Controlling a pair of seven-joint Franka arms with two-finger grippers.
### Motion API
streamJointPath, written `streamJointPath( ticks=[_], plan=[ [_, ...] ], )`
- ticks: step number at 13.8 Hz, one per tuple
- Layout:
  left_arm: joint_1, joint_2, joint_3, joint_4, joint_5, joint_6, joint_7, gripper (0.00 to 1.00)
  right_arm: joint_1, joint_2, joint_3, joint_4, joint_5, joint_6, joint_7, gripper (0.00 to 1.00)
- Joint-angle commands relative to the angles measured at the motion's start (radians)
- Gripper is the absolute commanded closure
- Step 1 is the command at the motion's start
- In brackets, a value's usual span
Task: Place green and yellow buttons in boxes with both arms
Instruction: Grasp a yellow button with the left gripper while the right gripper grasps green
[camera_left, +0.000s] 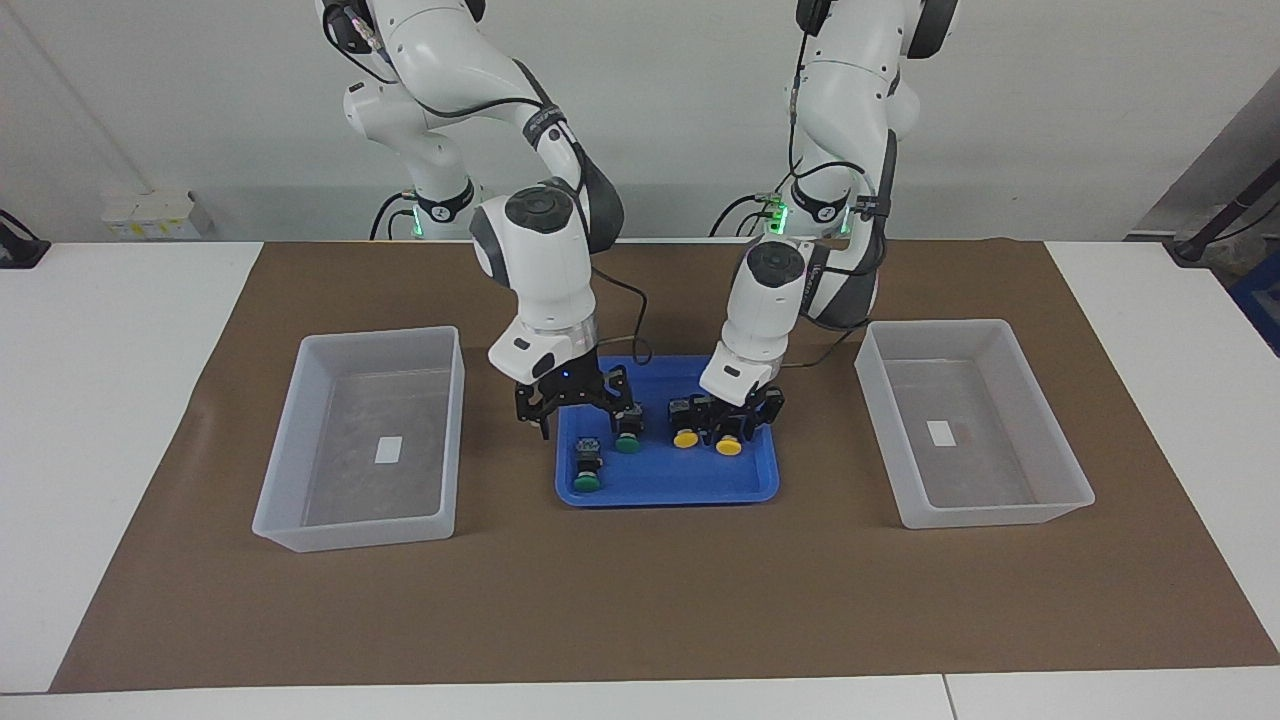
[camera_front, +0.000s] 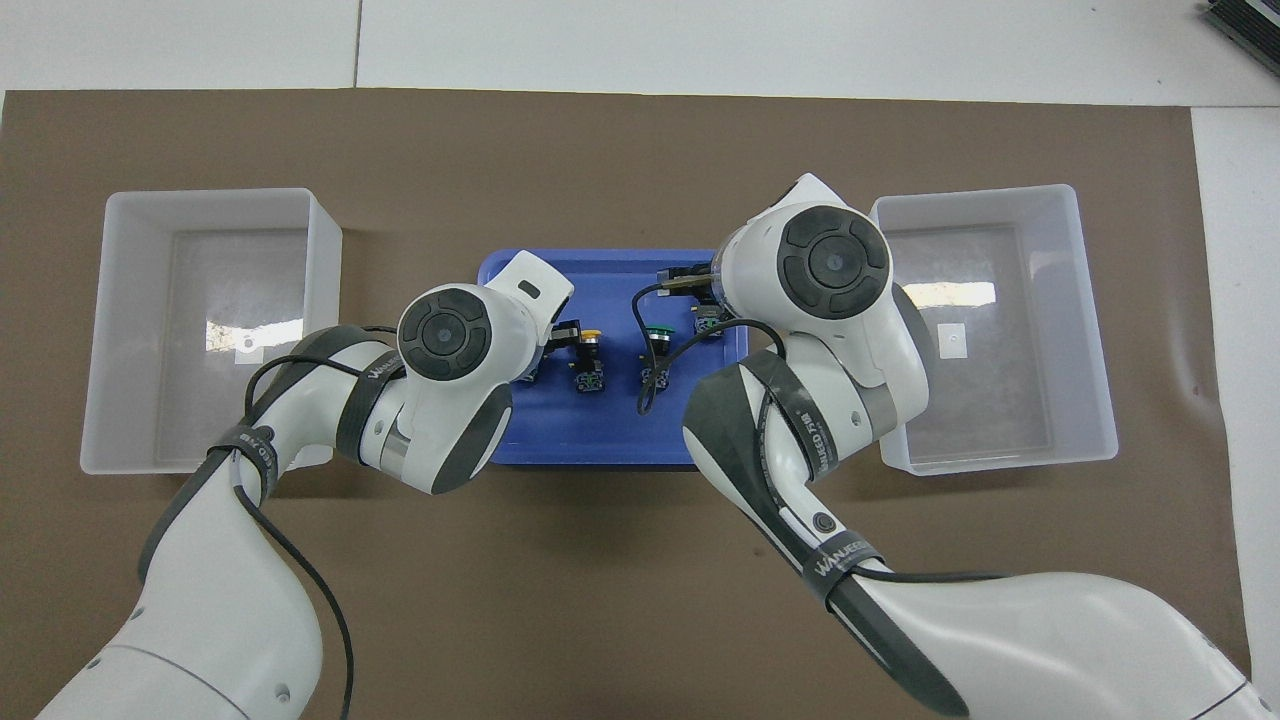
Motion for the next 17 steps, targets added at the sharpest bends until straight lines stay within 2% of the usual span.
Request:
streamJointPath(
  ticks=[1,2,3,5,7,12,17],
  plan=[
    [-0.021,-0.013,0.017,-0.027,-0.001,0.028,0.003,0.48,0.007,0.044,0.002,0.013,-0.018,0.039,-0.008,0.0],
    [-0.018,-0.013,0.017,-0.027,-0.001,0.029,0.006,0.57,0.018,0.056,0.0,0.008,-0.018,0.066,-0.006,0.0],
    [-0.015,-0.013,0.017,-0.027,-0.001,0.029,0.011,0.66,0.018,0.069,0.0,0.008,-0.02,0.071,-0.005,0.14],
    [-0.01,-0.013,0.017,-0.025,-0.001,0.029,0.02,0.84,0.018,0.086,0.0,0.008,-0.02,0.094,-0.003,0.29],
    [-0.009,-0.011,0.017,-0.024,-0.001,0.029,0.02,1.0,0.018,0.107,-0.001,0.005,-0.02,0.117,0.006,0.32],
    [0.028,-0.003,0.017,0.037,0.0,-0.018,0.029,1.0,0.017,0.107,-0.004,-0.033,-0.102,0.122,0.046,0.32],
    [0.106,-0.013,0.017,0.2,0.0,-0.225,0.045,1.0,0.018,0.113,-0.003,-0.037,-0.123,0.126,0.069,0.32]
  ],
)
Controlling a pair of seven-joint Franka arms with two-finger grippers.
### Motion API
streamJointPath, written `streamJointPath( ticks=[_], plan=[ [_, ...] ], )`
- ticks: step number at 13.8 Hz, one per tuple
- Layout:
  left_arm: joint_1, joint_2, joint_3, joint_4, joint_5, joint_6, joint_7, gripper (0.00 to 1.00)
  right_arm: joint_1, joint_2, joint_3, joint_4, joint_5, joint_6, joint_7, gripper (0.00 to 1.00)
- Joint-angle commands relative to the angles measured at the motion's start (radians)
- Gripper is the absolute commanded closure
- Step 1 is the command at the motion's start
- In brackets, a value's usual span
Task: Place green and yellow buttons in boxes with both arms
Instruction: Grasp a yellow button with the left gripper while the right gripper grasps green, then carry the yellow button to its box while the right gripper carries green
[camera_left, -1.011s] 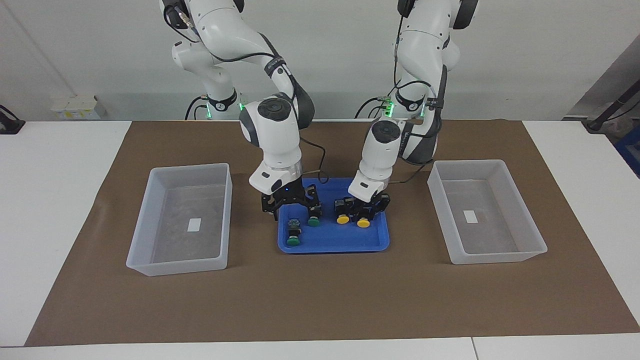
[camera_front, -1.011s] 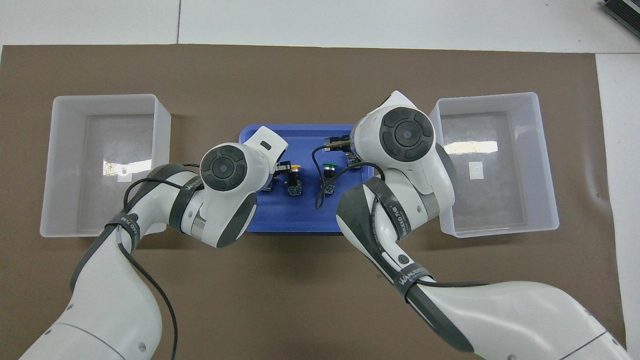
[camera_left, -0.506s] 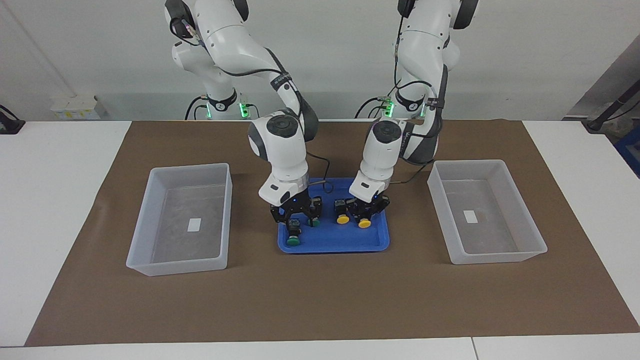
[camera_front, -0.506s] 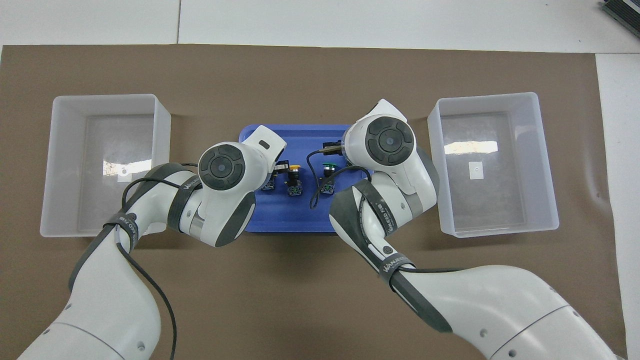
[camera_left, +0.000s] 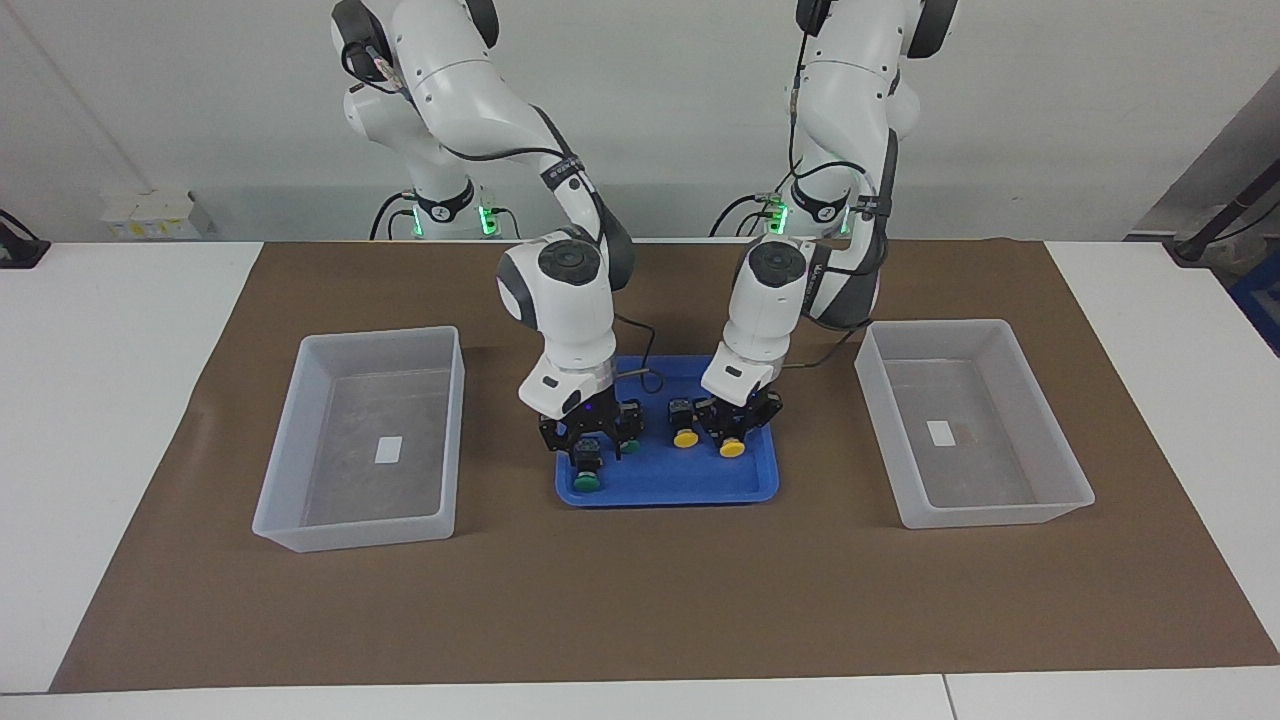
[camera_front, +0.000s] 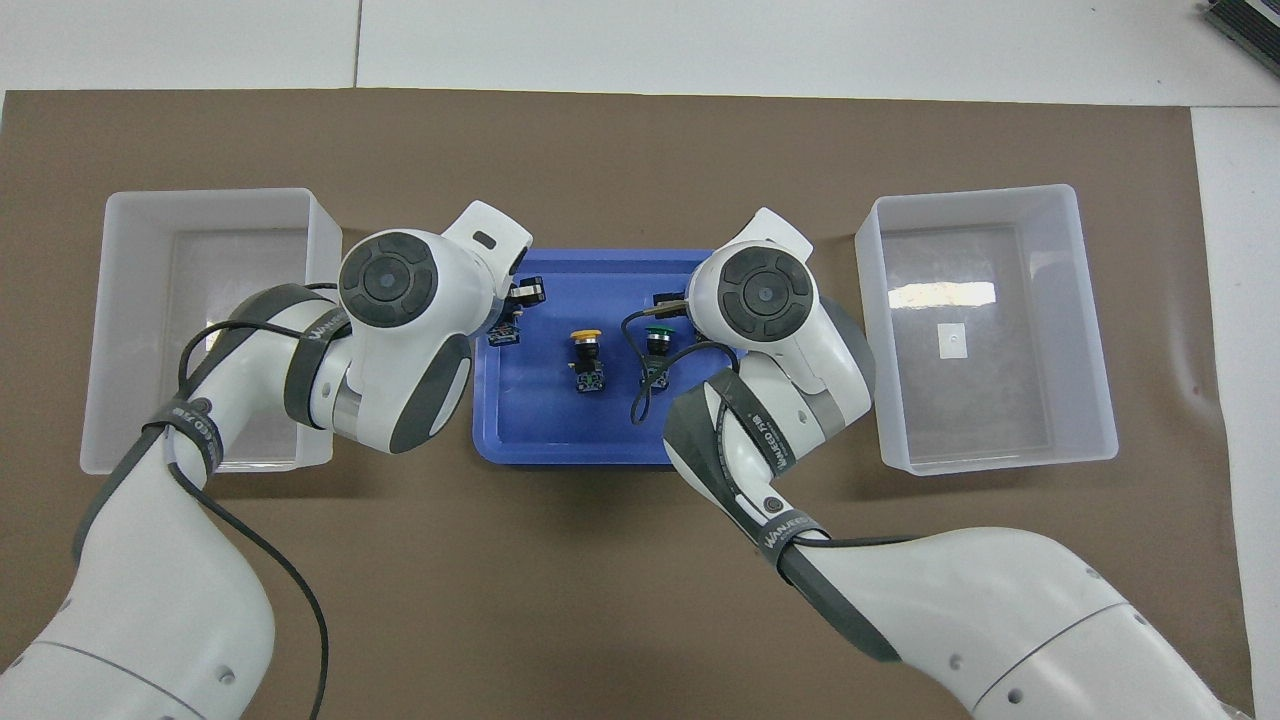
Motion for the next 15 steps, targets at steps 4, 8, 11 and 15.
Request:
streamJointPath(
  ticks=[4,8,11,15],
  plan=[
    [0.153,-0.024,-0.008,0.251,-0.018,-0.344,0.136,1.0,0.004,0.001,0.005,-0.019,-0.028,0.033,0.036,0.34],
    [0.316,-0.028,-0.004,0.27,-0.055,-0.386,0.384,1.0,0.007,0.002,0.005,-0.047,-0.028,0.076,0.056,0.46],
    [0.423,-0.048,0.001,0.229,-0.055,-0.372,0.554,1.0,0.017,-0.001,0.005,-0.059,-0.028,0.076,0.073,0.79],
    [0.511,-0.09,0.004,0.085,-0.054,-0.256,0.659,1.0,0.013,-0.021,0.005,-0.05,-0.028,0.071,0.098,1.0]
  ],
)
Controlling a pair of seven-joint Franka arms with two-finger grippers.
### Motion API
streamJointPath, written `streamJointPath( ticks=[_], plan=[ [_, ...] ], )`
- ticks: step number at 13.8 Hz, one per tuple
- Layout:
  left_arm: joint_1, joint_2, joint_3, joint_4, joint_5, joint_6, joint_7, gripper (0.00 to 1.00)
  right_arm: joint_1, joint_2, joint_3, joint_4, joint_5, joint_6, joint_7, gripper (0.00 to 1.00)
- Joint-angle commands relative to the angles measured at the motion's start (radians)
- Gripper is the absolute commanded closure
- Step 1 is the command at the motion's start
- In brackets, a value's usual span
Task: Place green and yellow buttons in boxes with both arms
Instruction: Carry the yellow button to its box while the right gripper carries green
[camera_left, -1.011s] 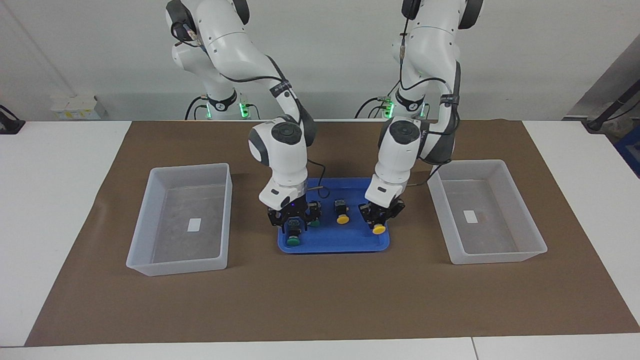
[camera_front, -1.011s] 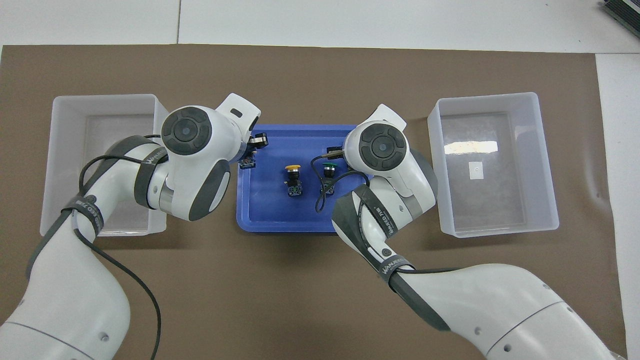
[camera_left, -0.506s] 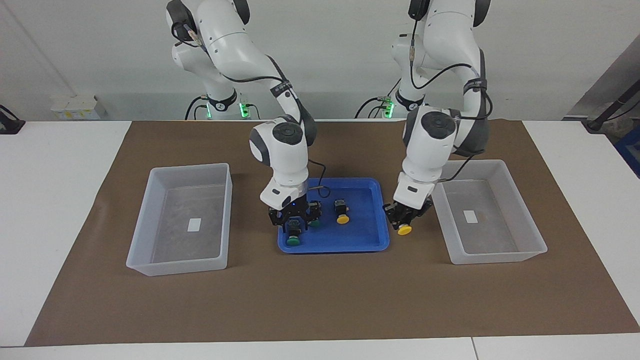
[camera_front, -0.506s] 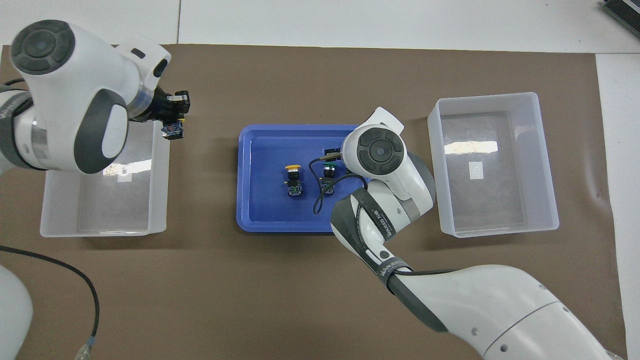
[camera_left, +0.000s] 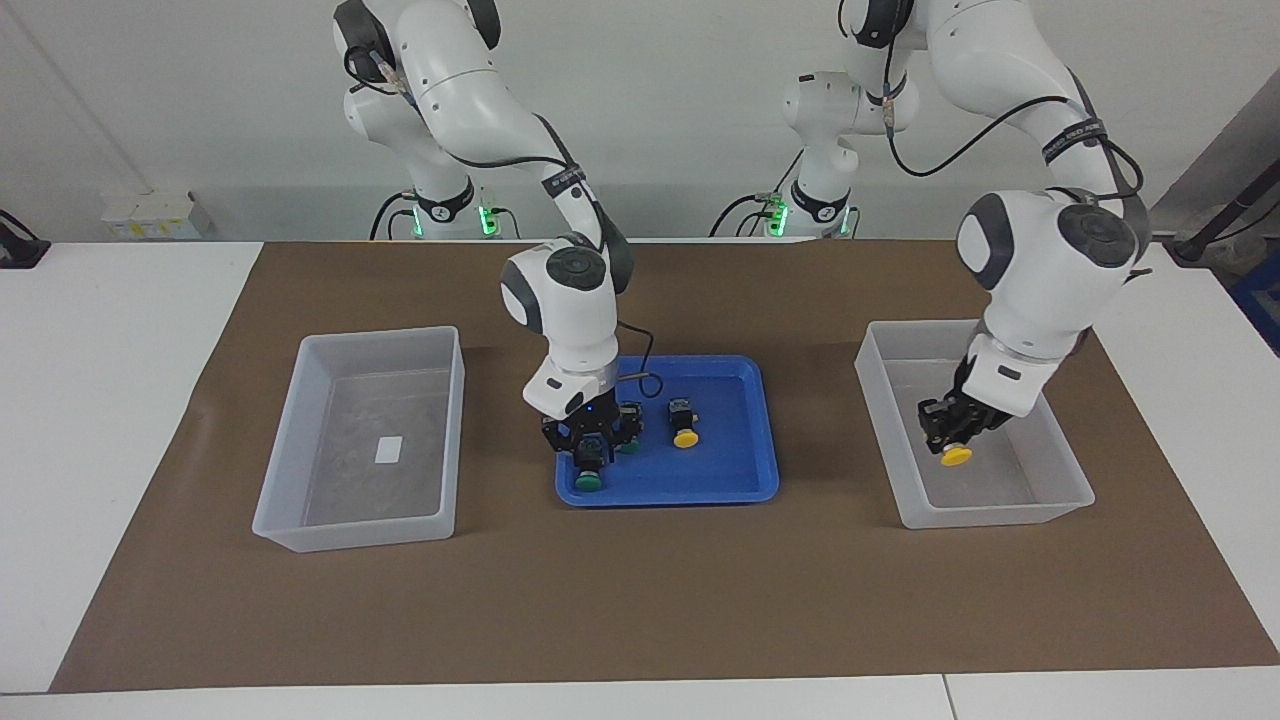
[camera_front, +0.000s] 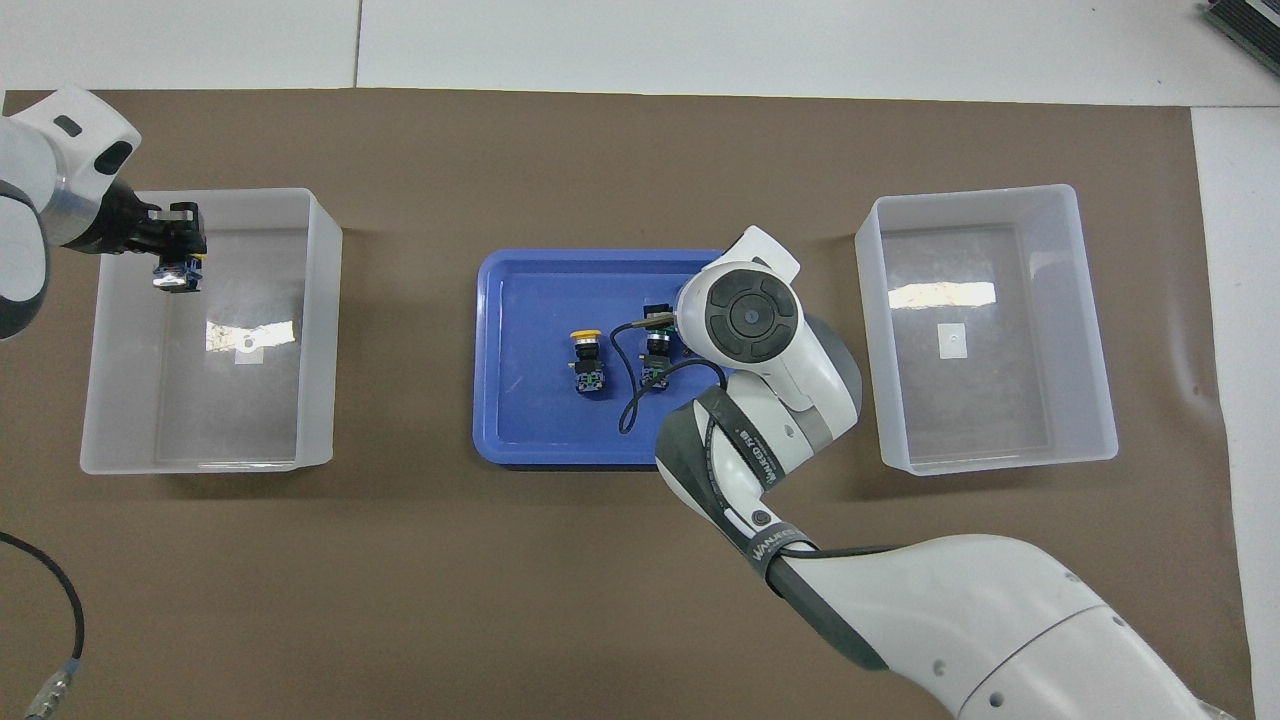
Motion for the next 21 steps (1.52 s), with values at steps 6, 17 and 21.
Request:
streamJointPath(
  ticks=[6,17,21],
  plan=[
    [0.088,-0.042,-0.004,-0.287,-0.011,0.296,0.145,1.0,-0.097,-0.168,0.006,-0.023,-0.021,-0.098,-0.008,1.0],
    [0.076,-0.031,-0.004,-0.348,-0.009,0.381,0.142,0.43,-0.381,-0.365,0.006,-0.082,0.13,-0.323,-0.38,1.0],
    [0.063,-0.024,-0.004,-0.217,-0.002,0.23,0.139,0.26,-0.448,-0.337,0.005,-0.165,0.159,-0.186,-0.642,1.0]
  ],
)
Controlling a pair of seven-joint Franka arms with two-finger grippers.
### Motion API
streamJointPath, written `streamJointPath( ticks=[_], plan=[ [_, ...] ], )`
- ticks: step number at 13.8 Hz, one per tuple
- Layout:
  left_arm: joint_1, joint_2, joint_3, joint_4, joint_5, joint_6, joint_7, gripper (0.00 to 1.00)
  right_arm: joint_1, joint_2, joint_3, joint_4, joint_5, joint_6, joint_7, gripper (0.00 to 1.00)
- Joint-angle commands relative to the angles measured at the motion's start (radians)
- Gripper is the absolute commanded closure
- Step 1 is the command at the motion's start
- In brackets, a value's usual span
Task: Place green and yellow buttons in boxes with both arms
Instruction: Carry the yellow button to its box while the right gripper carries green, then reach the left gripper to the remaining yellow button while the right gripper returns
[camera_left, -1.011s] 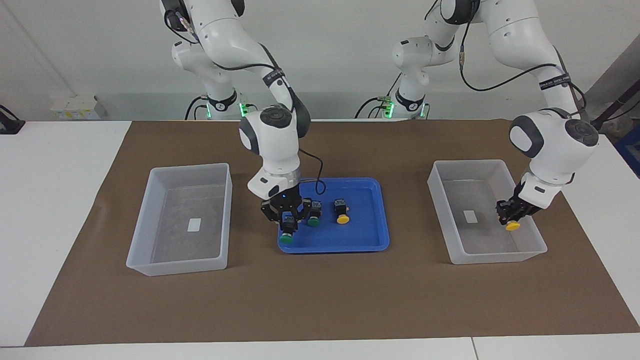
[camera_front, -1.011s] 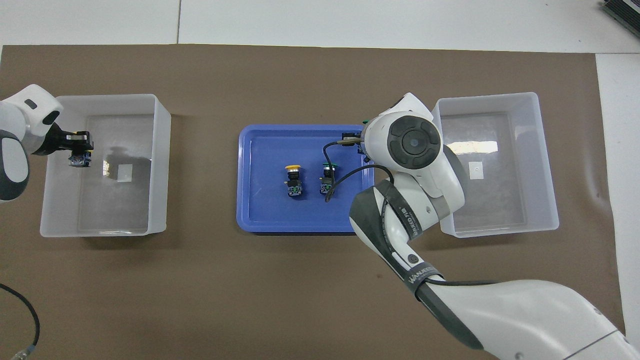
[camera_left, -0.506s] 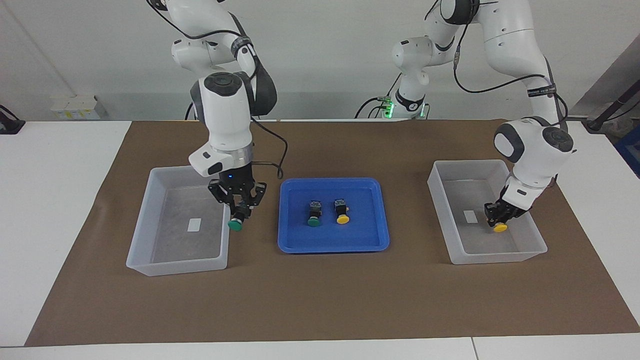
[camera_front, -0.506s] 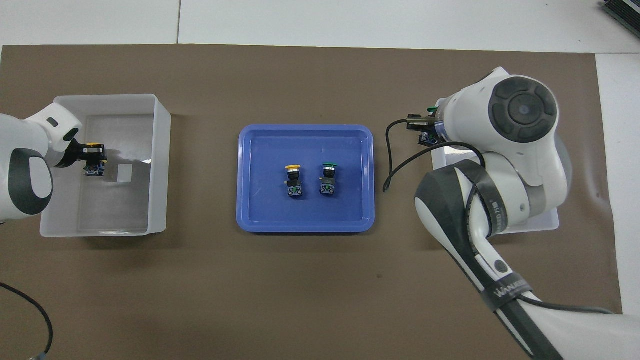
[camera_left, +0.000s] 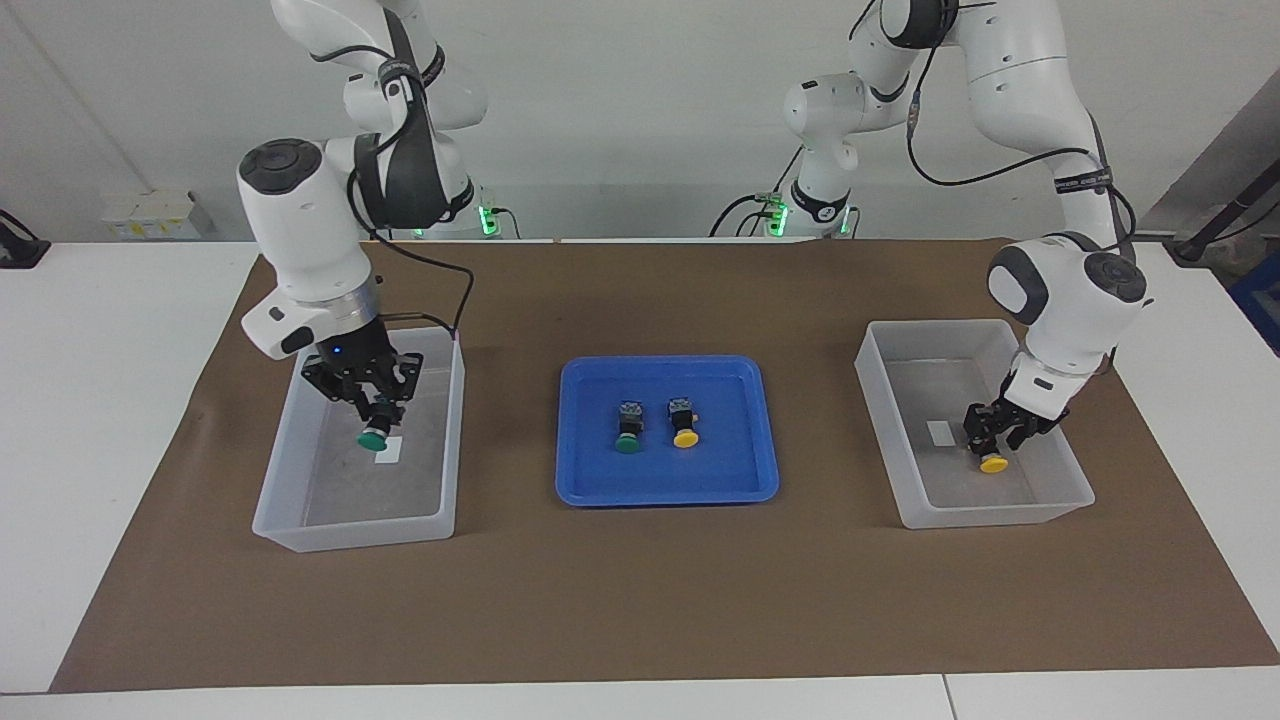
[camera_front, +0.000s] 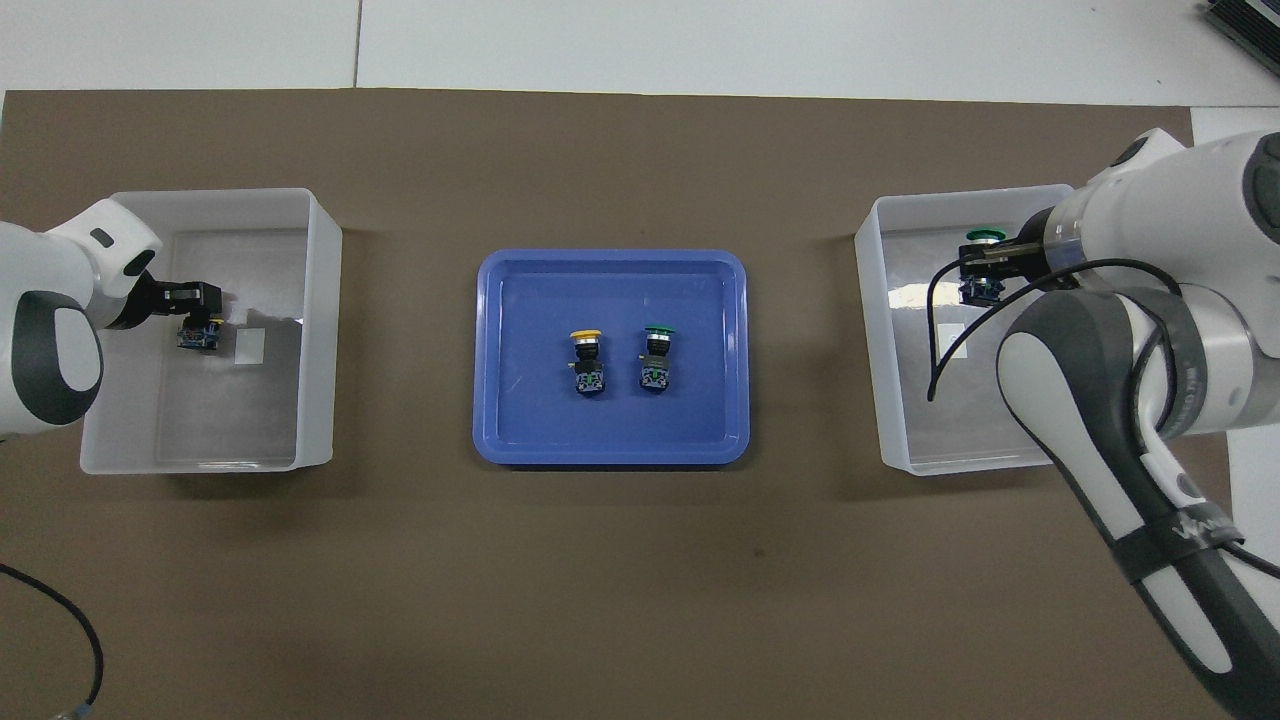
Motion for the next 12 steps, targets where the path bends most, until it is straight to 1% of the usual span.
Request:
streamJointPath(
  ticks=[1,4,6,9,10,12],
  plan=[
    [-0.038,-0.009,0.006,0.115,-0.002,-0.15,0.008,0.26,-0.027,0.016,0.012,-0.071,0.02,0.11,-0.129,1.0],
    [-0.093,-0.009,0.008,0.267,-0.003,-0.334,-0.05,0.26,-0.068,0.099,0.011,-0.068,0.017,0.203,-0.209,1.0],
    [-0.157,-0.009,0.008,0.329,-0.003,-0.41,-0.134,0.26,-0.079,0.156,0.009,-0.057,0.005,0.269,-0.22,1.0],
    [-0.254,-0.011,0.006,0.347,-0.003,-0.439,-0.286,0.27,-0.103,0.19,0.008,-0.04,0.003,0.276,-0.22,1.0],
    [-0.295,-0.011,0.005,0.343,-0.003,-0.429,-0.354,0.27,-0.105,0.199,0.008,-0.03,0.003,0.277,-0.22,1.0],
    [-0.357,-0.014,0.002,0.329,-0.006,-0.401,-0.438,0.32,-0.107,0.234,0.008,-0.022,0.006,0.305,-0.215,1.0]
  ],
)
